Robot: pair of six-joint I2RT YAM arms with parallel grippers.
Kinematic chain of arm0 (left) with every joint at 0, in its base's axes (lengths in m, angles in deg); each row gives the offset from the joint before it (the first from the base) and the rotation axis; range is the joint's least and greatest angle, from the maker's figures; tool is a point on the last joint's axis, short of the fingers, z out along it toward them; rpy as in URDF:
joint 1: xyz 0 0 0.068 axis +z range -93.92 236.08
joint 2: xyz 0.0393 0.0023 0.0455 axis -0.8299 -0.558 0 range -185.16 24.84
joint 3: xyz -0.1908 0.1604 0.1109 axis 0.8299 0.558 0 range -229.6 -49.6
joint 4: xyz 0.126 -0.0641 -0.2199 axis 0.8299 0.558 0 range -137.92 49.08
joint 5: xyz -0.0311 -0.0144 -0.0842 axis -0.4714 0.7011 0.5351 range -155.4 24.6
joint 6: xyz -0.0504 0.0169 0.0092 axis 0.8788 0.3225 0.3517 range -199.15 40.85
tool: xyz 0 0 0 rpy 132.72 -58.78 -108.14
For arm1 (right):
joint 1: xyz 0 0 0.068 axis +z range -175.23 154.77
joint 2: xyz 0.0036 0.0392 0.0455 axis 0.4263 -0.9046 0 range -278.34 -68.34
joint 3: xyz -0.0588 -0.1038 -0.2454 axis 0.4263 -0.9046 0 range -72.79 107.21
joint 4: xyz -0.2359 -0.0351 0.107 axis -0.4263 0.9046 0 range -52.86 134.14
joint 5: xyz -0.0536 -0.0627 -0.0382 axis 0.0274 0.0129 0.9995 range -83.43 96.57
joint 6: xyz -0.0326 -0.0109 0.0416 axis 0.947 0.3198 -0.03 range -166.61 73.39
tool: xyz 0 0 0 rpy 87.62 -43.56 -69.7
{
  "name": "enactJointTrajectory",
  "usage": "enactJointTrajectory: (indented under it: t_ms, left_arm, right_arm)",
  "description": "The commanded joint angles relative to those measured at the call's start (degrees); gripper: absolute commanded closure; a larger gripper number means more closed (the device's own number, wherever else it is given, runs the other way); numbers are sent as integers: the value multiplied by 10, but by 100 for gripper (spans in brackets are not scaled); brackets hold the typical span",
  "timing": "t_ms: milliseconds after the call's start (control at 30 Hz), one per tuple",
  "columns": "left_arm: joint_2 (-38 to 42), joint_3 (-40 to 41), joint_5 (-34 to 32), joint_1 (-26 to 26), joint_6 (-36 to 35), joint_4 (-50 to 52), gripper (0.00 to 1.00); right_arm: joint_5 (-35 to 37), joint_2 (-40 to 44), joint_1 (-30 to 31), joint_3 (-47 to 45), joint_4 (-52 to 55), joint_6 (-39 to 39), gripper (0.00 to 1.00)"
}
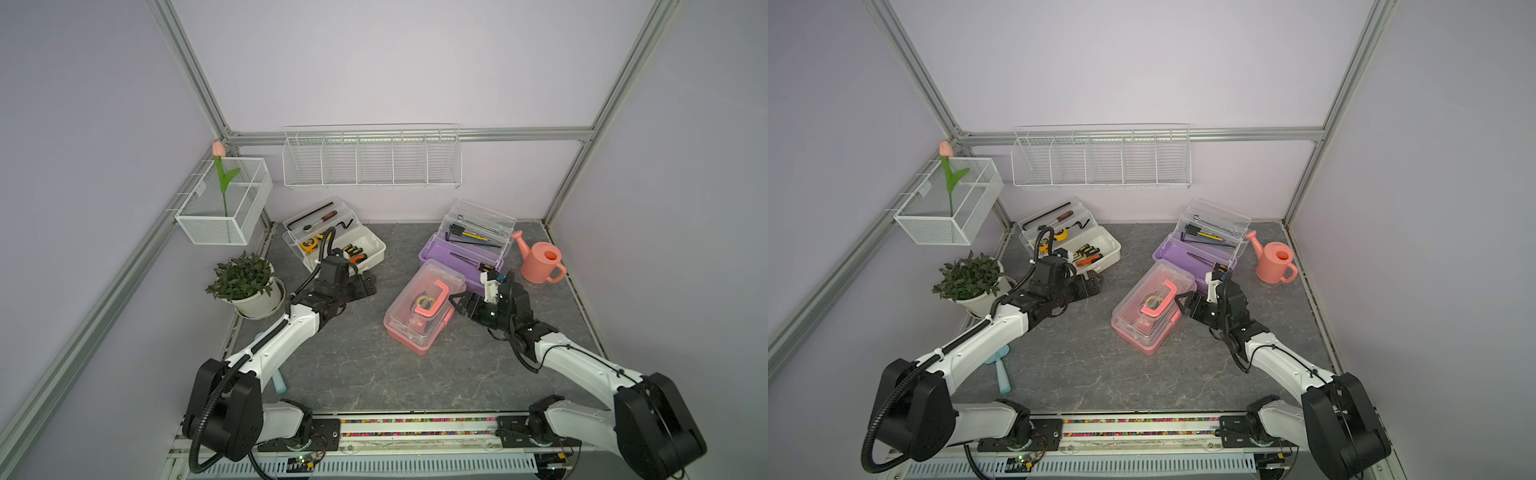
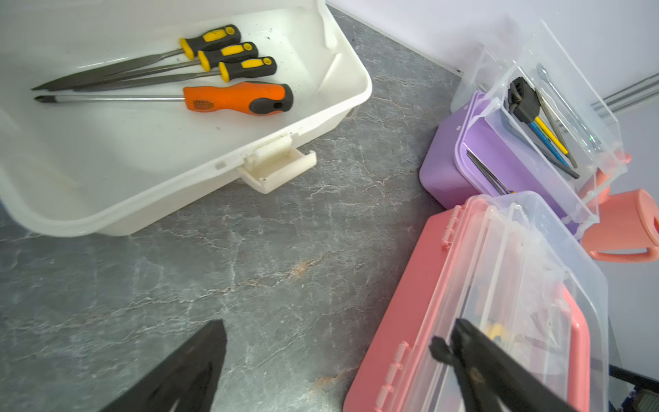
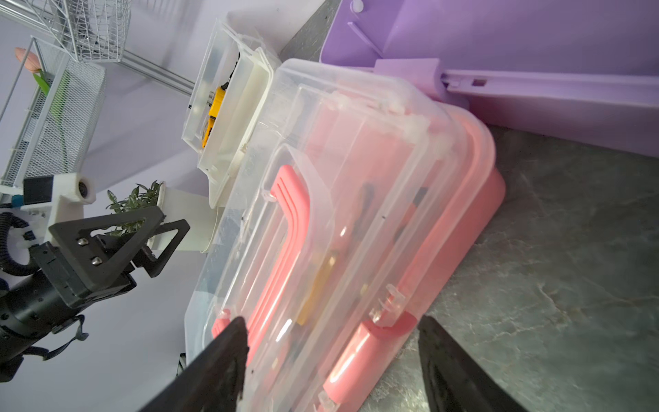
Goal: Close toolboxes
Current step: Fasten the toolbox latch on the toolbox, then move the toolbox to the center of the board.
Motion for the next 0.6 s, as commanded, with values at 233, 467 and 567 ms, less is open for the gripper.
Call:
enactJointTrajectory:
  t_ms: [233, 467, 567]
  left_arm:
    - [50, 25, -26, 8, 17, -14, 1]
    - [47, 27, -18, 9, 23, -26, 1]
    - [54, 32, -21, 9, 19, -26, 1]
  right_arm:
    - [134, -69, 5, 108, 92, 65, 18]
    - [163, -142, -2, 201, 149, 118, 10]
    - [148, -183, -9, 237, 158, 133, 10]
